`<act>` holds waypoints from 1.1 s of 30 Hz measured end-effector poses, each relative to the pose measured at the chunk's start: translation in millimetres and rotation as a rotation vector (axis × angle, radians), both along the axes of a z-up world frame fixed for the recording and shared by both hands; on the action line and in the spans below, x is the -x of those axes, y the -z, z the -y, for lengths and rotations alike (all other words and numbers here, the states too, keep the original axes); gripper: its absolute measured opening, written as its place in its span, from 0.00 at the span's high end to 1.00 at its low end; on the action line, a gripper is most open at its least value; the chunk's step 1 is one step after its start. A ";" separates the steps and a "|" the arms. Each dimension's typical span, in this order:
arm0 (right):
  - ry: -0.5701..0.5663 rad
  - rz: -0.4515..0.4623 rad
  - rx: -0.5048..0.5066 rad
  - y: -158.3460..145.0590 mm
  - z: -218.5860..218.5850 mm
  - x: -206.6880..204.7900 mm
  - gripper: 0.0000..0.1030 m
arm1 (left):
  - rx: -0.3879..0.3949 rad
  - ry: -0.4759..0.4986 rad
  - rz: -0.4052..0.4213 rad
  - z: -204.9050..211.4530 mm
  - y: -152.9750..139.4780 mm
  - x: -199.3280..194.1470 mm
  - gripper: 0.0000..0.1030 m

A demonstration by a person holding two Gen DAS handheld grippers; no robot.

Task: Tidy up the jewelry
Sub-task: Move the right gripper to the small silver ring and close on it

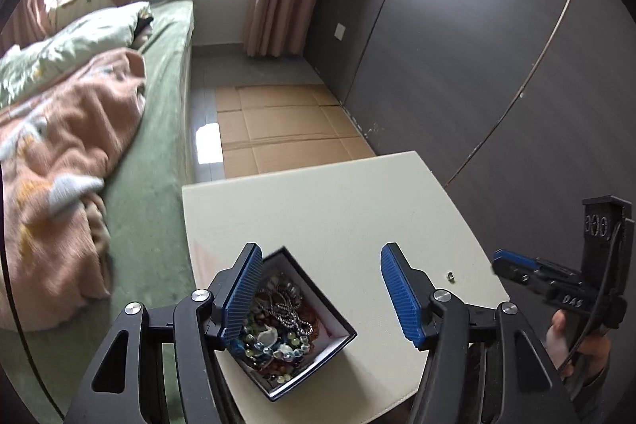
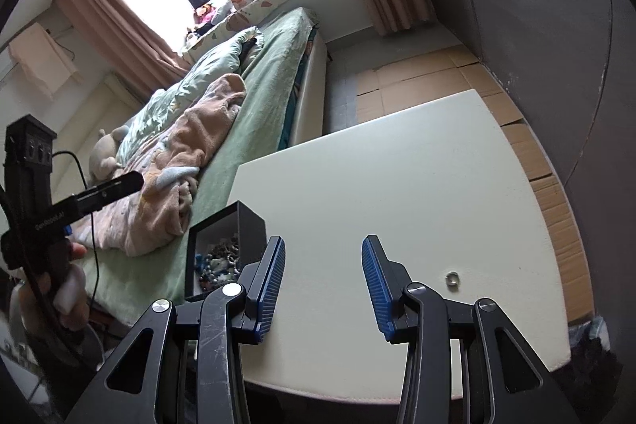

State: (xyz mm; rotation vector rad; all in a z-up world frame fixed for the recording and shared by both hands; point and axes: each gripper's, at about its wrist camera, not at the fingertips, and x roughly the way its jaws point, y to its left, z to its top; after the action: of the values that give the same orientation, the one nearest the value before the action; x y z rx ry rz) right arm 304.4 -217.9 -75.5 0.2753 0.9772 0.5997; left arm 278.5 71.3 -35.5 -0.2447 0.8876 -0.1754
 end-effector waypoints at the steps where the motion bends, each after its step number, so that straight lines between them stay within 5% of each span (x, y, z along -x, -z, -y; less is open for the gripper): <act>1: 0.007 -0.001 0.007 1.2 5.2 0.4 0.60 | 0.004 -0.008 -0.009 -1.7 5.9 0.0 0.39; 9: 0.108 -0.100 0.178 31.3 41.6 -8.8 0.60 | -0.007 -0.004 -0.044 -0.7 30.3 -2.8 0.38; 14: 0.134 -0.164 0.256 55.0 52.1 -14.6 0.60 | 0.002 0.020 -0.042 3.0 37.3 -4.0 0.20; 21: 0.046 -0.123 0.329 69.5 27.5 -18.8 0.60 | -0.015 0.034 -0.044 3.1 46.3 -10.7 0.07; 31: -0.034 -0.071 0.509 87.9 -5.0 -23.3 0.61 | -0.021 0.043 -0.059 -6.9 57.7 -13.6 0.03; 33: -0.045 -0.088 0.530 94.2 -5.2 -24.2 0.68 | -0.025 0.048 -0.057 -7.1 57.5 -12.7 0.03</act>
State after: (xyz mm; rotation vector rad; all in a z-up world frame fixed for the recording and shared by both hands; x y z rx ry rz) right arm 328.6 -212.7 -169.6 -0.1931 1.1910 0.3521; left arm 291.3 78.4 -93.0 -0.2055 0.9520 -0.2027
